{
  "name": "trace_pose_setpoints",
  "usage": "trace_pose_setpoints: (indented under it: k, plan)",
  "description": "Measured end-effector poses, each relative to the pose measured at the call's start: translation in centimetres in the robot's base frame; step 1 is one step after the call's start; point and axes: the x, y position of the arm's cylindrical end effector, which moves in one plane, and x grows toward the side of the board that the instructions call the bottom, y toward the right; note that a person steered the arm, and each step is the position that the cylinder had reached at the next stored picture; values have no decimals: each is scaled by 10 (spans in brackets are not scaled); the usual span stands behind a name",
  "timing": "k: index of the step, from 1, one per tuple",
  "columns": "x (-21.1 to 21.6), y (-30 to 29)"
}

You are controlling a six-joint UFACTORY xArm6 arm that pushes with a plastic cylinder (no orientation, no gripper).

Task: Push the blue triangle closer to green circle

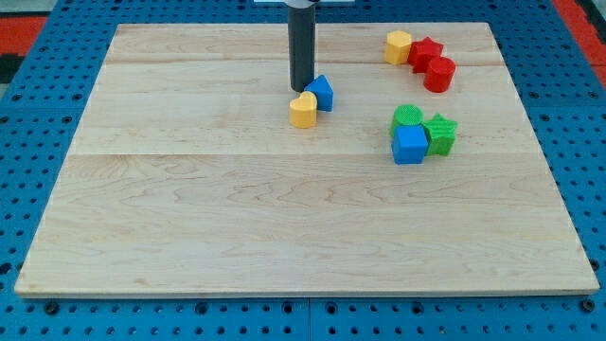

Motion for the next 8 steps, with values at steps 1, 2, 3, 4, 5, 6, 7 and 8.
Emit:
trace_pose_setpoints:
  k: [1, 2, 3, 4, 5, 6, 7, 8]
  plan:
    - [3, 12]
    - [4, 34]
    - [11, 55]
    - [18, 76]
    - [23, 94]
    - [28, 110]
    - [32, 118]
    - [32, 115]
